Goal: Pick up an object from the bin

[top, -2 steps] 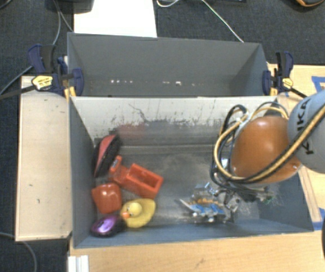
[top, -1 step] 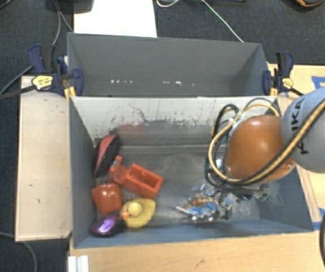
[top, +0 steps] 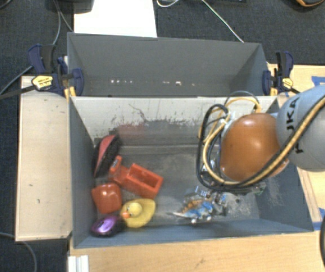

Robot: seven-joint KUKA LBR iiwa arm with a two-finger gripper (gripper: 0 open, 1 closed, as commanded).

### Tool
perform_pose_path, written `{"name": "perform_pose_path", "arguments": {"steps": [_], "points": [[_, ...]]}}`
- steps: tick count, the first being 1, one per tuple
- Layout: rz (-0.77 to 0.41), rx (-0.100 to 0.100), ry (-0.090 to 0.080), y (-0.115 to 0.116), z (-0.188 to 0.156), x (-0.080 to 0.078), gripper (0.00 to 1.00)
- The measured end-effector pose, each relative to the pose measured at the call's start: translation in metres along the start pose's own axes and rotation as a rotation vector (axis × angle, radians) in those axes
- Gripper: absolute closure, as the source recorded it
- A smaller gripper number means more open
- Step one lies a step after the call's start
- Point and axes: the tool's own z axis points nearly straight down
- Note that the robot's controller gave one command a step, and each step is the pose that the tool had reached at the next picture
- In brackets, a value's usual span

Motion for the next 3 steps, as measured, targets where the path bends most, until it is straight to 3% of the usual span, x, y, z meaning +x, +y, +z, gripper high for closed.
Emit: {"name": "perform_pose_path", "arguments": {"steps": [3], "points": [[-0.007, -0.009, 0.006, 0.003, -0.011, 0.001, 1.00]]}}
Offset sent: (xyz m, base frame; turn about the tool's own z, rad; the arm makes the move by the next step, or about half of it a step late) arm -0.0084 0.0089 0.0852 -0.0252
